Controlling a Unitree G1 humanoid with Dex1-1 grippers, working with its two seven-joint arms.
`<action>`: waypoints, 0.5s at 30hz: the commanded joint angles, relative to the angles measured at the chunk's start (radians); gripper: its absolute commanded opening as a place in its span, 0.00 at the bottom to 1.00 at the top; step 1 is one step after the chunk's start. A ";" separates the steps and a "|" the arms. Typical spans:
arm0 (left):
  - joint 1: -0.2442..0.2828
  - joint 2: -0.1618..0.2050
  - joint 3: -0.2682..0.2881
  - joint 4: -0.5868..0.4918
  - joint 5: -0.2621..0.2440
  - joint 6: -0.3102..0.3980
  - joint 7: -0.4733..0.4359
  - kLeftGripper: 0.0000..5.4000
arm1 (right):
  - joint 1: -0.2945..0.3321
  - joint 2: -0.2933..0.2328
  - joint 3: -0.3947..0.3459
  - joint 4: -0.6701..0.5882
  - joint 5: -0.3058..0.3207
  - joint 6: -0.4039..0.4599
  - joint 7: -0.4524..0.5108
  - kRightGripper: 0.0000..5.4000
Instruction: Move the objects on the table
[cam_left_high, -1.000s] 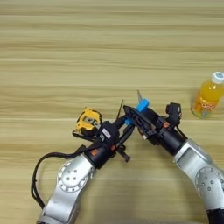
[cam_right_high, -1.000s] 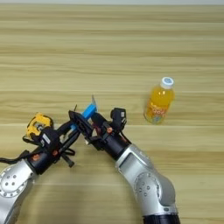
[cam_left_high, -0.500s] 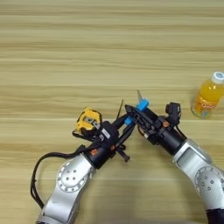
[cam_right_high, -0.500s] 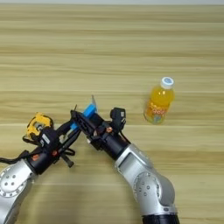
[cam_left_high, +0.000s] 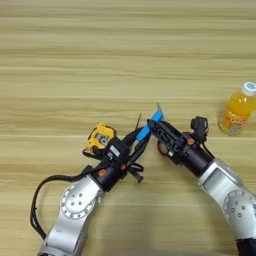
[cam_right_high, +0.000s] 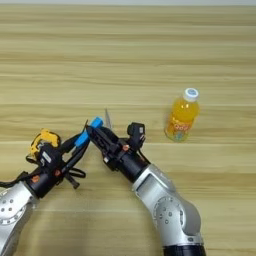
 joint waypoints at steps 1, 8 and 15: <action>-0.002 0.006 -0.001 0.012 0.006 -0.004 -0.005 0.13 | -0.011 0.005 -0.005 -0.009 0.009 0.012 -0.006 0.32; 0.001 0.006 -0.010 0.010 0.009 -0.005 -0.007 0.13 | -0.011 0.004 -0.005 -0.012 0.020 0.020 -0.007 0.30; 0.001 -0.001 -0.041 0.015 0.032 -0.007 -0.007 0.13 | -0.014 0.005 -0.005 -0.011 0.024 0.024 -0.010 0.29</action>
